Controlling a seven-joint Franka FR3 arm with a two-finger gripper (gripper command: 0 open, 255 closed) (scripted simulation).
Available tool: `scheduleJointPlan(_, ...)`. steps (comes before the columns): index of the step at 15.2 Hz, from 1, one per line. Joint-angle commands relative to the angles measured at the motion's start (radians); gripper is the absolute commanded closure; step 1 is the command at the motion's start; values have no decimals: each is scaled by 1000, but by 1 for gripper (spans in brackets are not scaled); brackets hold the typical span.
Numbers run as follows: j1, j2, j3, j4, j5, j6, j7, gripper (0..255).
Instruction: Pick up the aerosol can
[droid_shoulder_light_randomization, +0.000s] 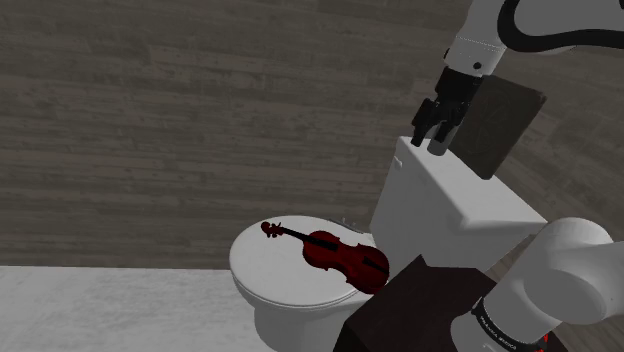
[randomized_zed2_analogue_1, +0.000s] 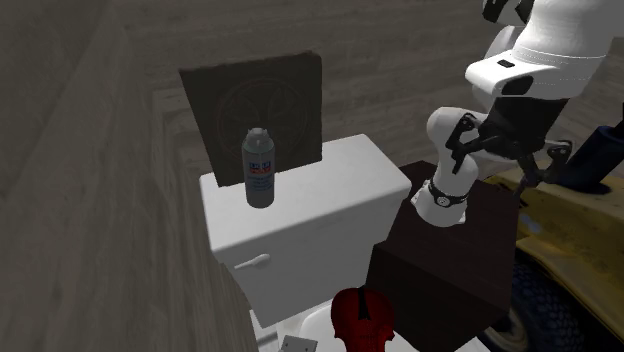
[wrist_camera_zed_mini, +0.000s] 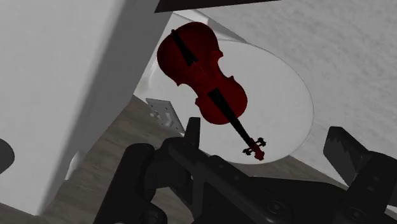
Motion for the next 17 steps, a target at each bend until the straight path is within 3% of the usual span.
scheduleJointPlan(1, 0, 0, 0, 0, 0, 0, 0, 0)
scheduleJointPlan(10, -74, 140, -164, 103, -116, 44, -167, 0)
scheduleJointPlan(17, -110, 290, -287, 236, -166, 77, -294, 0)
